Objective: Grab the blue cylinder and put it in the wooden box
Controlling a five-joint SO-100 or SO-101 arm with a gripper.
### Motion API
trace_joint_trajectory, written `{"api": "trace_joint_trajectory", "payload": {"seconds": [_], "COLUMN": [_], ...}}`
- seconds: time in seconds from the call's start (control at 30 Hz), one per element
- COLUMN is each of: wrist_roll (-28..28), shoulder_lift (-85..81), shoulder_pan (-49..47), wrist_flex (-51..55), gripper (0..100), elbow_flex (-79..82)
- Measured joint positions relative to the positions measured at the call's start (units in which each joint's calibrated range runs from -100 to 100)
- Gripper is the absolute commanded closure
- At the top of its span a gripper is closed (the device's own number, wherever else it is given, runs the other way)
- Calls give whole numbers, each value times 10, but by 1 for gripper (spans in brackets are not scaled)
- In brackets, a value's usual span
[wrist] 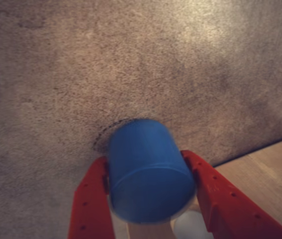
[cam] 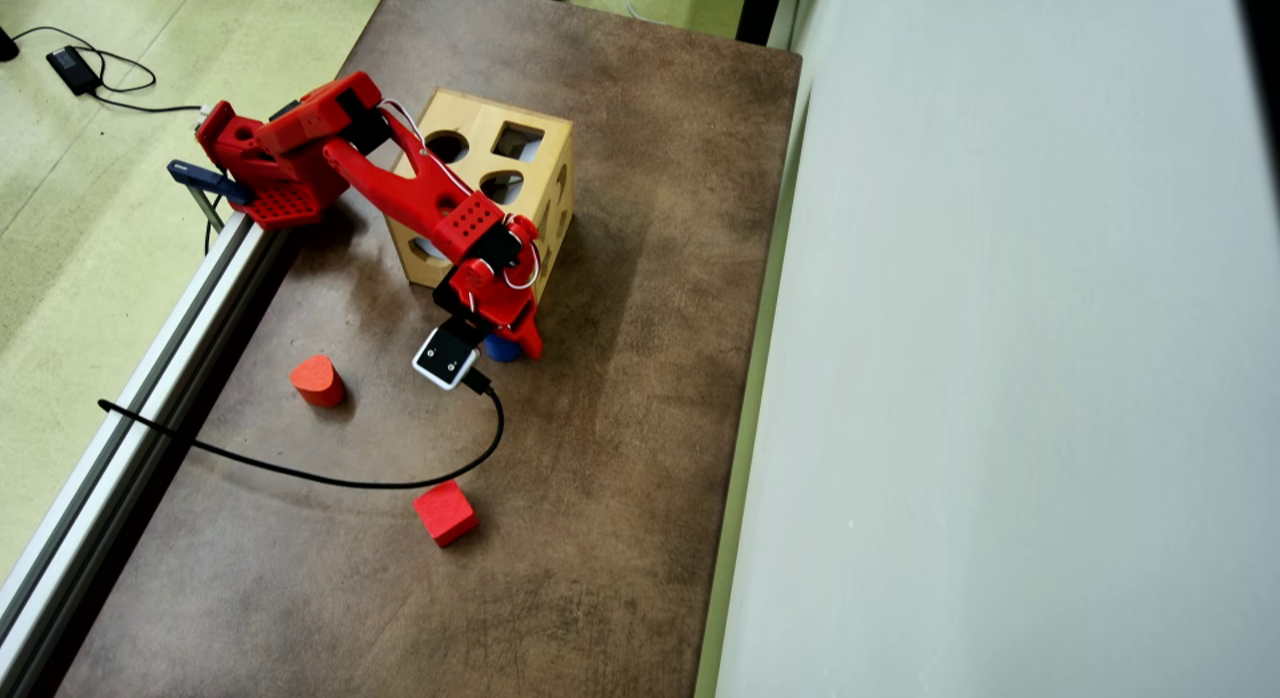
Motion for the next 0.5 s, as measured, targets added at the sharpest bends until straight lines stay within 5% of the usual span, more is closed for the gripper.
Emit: {"api": "trace_joint_trajectory", "payload": {"seconds": [0.5], "wrist_roll": [0], "shoulder_lift": [0], "shoulder_pan": [0], "wrist_flex": [-23], "gripper": [93], "elbow_flex": [0]}}
